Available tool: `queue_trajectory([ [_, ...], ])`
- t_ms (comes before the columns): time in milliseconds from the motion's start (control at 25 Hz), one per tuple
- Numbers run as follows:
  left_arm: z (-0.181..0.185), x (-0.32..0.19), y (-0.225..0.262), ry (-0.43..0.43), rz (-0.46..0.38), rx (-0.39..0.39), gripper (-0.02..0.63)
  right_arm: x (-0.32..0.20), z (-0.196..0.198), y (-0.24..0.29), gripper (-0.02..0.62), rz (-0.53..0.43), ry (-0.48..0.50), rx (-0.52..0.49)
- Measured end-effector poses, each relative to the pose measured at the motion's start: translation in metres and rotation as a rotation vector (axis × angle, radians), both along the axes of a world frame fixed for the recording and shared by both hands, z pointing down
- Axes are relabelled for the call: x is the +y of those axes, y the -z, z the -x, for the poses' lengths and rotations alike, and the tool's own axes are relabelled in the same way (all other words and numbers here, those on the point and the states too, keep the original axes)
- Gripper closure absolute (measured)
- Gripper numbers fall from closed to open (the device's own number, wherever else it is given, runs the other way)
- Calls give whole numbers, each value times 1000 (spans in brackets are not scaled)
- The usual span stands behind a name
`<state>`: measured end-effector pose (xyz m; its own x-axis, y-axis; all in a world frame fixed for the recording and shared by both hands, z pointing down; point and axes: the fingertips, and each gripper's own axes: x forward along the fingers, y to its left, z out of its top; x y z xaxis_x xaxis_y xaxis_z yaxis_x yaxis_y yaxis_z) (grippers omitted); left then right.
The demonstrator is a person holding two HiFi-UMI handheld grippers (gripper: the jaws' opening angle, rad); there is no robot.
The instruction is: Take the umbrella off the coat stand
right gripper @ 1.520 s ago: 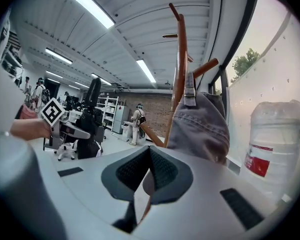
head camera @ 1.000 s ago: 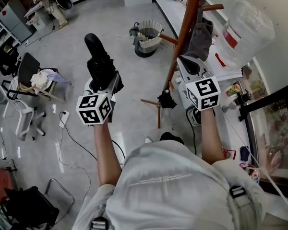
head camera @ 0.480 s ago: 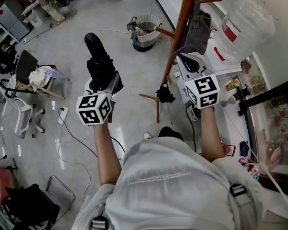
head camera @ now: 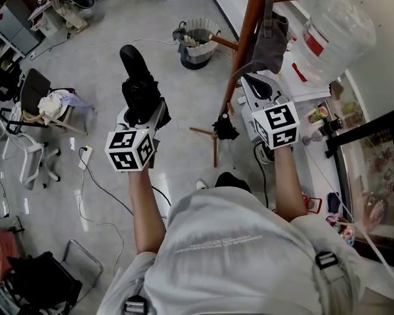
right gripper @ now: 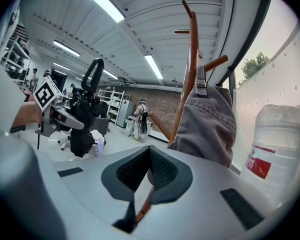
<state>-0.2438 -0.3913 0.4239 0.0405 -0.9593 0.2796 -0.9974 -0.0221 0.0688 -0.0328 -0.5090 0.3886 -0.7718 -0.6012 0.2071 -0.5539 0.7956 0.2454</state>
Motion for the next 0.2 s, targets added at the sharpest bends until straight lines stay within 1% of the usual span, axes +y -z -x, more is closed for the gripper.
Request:
queue_trajectory([
  [200, -1, -3, -3, -7, 7, 3, 325, -2, 3, 0, 572, 1, 9, 3],
])
